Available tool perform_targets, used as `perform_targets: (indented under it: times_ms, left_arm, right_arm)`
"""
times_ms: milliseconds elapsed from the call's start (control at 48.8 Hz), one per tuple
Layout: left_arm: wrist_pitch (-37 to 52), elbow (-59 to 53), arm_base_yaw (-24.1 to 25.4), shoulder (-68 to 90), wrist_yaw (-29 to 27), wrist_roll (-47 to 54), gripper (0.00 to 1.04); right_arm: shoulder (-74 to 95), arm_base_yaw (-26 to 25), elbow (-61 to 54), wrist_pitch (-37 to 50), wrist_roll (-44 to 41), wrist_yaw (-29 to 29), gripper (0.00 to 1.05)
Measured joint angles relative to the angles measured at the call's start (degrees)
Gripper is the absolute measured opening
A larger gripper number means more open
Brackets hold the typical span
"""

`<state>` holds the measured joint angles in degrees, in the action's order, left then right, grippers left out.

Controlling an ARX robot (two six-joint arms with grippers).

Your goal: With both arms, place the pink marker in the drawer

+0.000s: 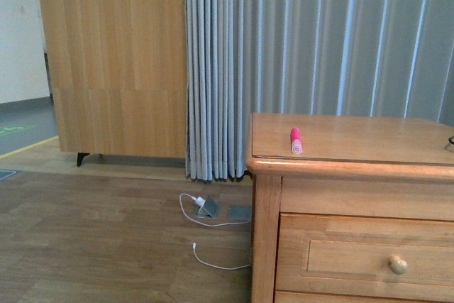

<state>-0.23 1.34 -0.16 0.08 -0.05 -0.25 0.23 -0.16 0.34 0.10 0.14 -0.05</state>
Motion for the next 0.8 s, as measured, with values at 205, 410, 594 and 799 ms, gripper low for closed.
perform_targets:
  times_ms: [205,410,594,799]
  left_arm:
    - [0.0,0.0,0.0,0.0,0.0,0.0,0.99]
    - [0.0,0.0,0.0,0.0,0.0,0.0,0.99]
    - [0.0,0.0,0.0,0.0,0.0,0.0,0.99]
    - [0.0,0.0,0.0,0.0,0.0,0.0,0.99]
  right_arm:
    - [0.0,0.0,0.0,0.0,0.0,0.0,0.96]
    - [0.0,0.0,0.0,0.0,0.0,0.0,0.96]
    - [0.0,0.0,0.0,0.0,0.0,0.0,0.96]
    - [0.0,0.0,0.0,0.0,0.0,0.0,0.96]
